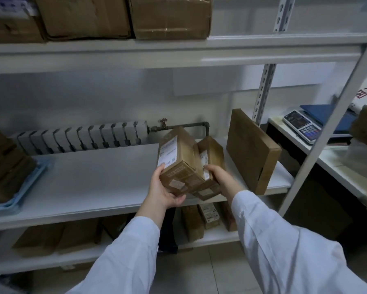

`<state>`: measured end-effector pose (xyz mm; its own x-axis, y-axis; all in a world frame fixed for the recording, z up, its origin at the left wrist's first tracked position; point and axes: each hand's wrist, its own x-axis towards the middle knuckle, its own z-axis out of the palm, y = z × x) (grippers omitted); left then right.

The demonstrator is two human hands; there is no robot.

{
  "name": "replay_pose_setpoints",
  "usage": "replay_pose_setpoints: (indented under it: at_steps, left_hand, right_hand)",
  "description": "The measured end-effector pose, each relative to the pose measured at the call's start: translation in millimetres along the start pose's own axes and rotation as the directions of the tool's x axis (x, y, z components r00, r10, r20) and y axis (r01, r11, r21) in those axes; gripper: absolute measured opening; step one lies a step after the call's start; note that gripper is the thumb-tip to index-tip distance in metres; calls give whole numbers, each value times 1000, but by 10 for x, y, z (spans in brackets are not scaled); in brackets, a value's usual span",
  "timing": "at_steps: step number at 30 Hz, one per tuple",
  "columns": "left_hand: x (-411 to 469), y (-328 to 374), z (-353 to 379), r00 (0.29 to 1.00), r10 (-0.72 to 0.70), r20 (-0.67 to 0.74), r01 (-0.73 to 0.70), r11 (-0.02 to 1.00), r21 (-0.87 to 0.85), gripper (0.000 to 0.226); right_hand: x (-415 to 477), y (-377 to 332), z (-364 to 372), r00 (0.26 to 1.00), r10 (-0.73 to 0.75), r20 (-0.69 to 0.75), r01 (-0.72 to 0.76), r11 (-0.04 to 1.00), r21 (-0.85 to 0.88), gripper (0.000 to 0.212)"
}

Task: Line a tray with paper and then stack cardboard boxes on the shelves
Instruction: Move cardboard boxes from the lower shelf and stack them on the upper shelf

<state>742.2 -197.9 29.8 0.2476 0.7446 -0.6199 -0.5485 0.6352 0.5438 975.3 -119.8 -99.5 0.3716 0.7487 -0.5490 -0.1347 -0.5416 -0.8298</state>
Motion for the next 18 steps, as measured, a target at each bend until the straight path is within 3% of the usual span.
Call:
replay_pose_setpoints:
  at_steps: [3,5,8,10,13,18]
  left_hand:
    - [-140,78,-70,997,31,74,-33,999,26,48]
    - [-244,132,-143,990,42,132,-49,997,53,48]
    - [-385,220,-308,966,78,246,-104,990,95,45]
    - [-458,265,-461,930,106,352,-145,986,86,62]
    - [-534,287,-671,855,139,500,-186,982,45,90]
    - [-735,285,-881,783,154,603,-273,956,111,88]
  right_hand:
    - [-473,-183,85,997,-72,-24,72,997,-6,117]
    - [-1130,-406,111,992,-116,-51,115,993,-40,130]
    - [-1764,-680,128,983,-163,-85,147,975,-169,128]
    - [-1968,-822,134,975,-203,-95,173,951,-255,126]
    - [-2115,-971,168,959,-281,-16,259,904,-340,118]
    - [-2338,-1196,323,897,-370,243,439,816,-375,109]
